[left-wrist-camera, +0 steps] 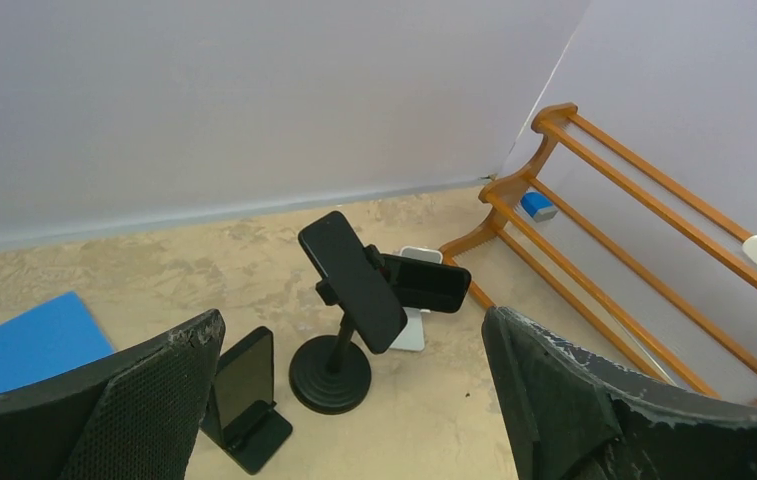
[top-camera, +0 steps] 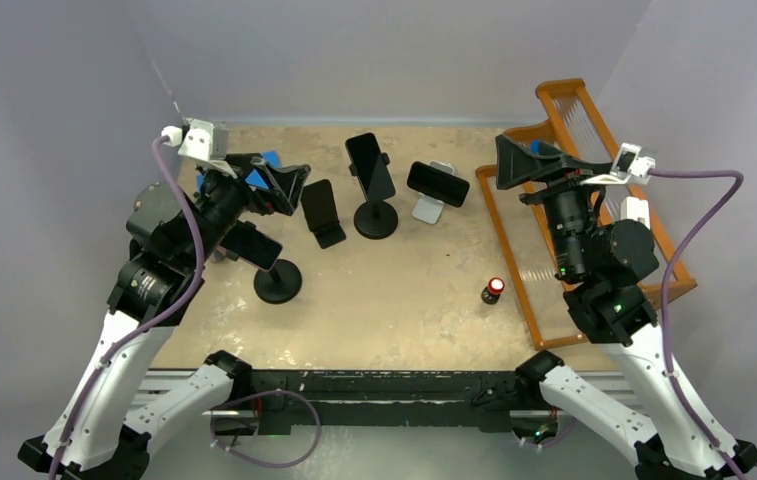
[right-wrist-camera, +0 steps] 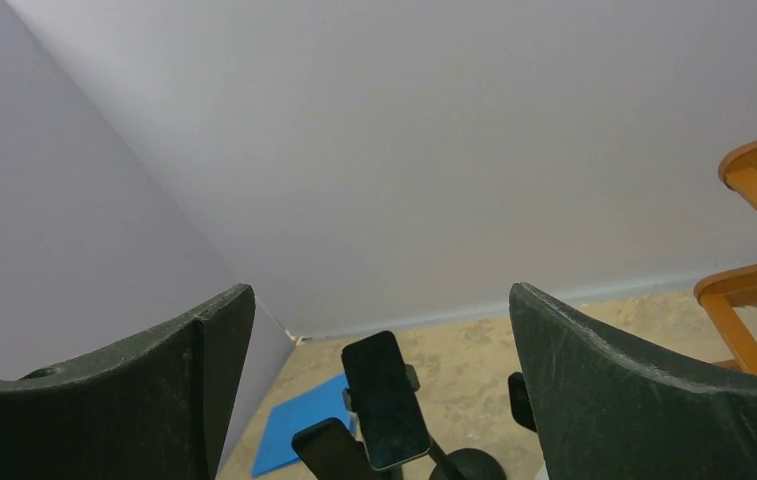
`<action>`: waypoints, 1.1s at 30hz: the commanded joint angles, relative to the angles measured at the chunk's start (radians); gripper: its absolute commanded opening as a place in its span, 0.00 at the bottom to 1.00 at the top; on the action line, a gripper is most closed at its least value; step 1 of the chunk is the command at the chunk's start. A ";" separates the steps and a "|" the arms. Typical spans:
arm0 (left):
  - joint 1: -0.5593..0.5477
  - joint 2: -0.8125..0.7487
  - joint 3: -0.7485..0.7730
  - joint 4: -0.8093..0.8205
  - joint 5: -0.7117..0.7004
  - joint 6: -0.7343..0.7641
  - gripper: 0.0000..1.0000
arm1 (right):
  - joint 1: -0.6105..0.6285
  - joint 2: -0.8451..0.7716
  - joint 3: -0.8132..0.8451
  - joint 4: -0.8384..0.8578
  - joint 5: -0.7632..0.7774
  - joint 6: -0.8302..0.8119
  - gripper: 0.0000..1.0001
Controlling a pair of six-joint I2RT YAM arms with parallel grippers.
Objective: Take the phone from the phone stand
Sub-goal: Move the phone stand with the phone to the center of the board.
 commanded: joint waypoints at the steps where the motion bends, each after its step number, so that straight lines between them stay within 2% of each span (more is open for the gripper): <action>1: 0.009 -0.026 0.005 0.031 -0.012 -0.014 1.00 | -0.008 -0.011 0.005 0.007 -0.033 0.003 0.99; 6: 0.010 -0.033 0.004 0.034 -0.014 -0.017 1.00 | -0.009 -0.024 -0.010 0.032 -0.032 -0.004 0.99; 11: 0.011 -0.041 -0.022 0.063 -0.026 -0.036 1.00 | -0.011 -0.038 -0.051 0.085 0.047 -0.015 0.99; 15: 0.012 -0.047 -0.102 0.131 0.055 -0.039 1.00 | -0.011 -0.078 -0.141 0.184 0.092 0.024 0.99; 18: 0.013 -0.061 -0.170 0.190 0.145 -0.031 1.00 | -0.011 -0.053 -0.128 0.154 0.084 0.041 0.99; 23: 0.013 -0.067 -0.284 0.312 0.181 -0.082 1.00 | -0.011 0.010 -0.110 0.021 0.108 0.061 0.99; 26: 0.013 -0.029 -0.309 0.358 0.245 -0.085 1.00 | -0.011 0.014 -0.145 0.026 0.105 0.032 0.99; 30: 0.013 -0.003 -0.337 0.386 0.280 -0.094 0.99 | -0.011 0.040 -0.186 0.003 0.167 0.088 0.99; 33: 0.013 -0.008 -0.378 0.422 0.296 -0.111 0.98 | -0.011 0.059 -0.212 0.019 0.079 0.108 0.98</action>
